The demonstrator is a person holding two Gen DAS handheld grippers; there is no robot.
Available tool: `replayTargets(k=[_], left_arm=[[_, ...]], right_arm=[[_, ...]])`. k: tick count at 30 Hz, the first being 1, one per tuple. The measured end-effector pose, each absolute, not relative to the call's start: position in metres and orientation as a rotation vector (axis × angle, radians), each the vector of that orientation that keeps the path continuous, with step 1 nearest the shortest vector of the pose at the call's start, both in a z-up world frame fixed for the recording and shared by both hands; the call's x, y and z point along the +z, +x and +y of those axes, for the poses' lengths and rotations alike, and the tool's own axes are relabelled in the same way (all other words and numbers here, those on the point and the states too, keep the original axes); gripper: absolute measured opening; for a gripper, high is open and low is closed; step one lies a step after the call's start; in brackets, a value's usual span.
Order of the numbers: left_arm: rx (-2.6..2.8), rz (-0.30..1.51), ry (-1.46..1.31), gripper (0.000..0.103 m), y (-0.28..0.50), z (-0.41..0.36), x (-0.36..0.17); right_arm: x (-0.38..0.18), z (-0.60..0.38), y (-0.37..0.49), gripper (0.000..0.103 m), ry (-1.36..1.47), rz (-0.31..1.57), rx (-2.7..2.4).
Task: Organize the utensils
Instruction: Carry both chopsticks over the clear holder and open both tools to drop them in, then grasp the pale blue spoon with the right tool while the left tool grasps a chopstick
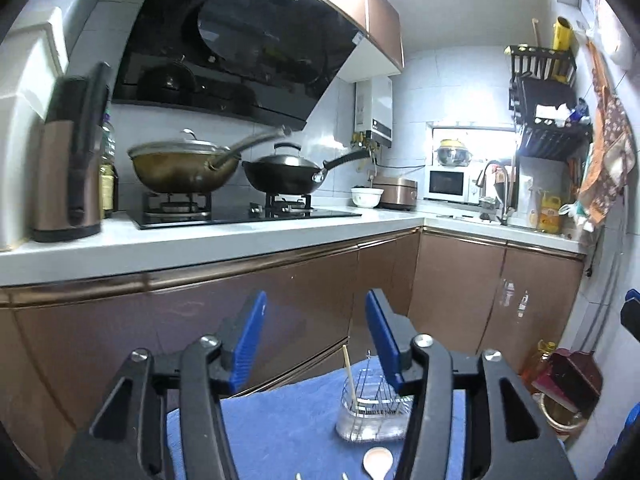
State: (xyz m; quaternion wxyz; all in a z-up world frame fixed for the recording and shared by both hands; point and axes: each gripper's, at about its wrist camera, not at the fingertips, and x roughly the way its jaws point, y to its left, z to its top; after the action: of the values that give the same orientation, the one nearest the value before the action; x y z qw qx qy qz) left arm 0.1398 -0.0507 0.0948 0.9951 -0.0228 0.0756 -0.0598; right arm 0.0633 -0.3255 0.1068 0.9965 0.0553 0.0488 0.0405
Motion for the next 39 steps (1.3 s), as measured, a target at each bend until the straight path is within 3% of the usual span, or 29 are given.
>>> replayTargets(k=[6, 15, 31, 39], left_arm=[[-0.117, 0.128, -0.038, 0.065, 0.074, -0.026, 0.114], [-0.157, 0.258, -0.056, 0.066, 0.052, -0.003, 0.097], [-0.189, 0.576, -0.165, 0.066, 0.119, -0.009, -0.002], [-0.258, 0.885, -0.262, 0.065, 0.184, -0.025, -0.072]], right_arm=[[0.122, -0.323, 0.004, 0.103, 0.142, 0.056, 0.107], [0.113, -0.315, -0.029, 0.103, 0.107, 0.035, 0.126], [-0.005, -0.377, 0.023, 0.102, 0.293, 0.433, 0.128], [-0.095, -0.391, 0.073, 0.065, 0.379, 0.746, 0.232]])
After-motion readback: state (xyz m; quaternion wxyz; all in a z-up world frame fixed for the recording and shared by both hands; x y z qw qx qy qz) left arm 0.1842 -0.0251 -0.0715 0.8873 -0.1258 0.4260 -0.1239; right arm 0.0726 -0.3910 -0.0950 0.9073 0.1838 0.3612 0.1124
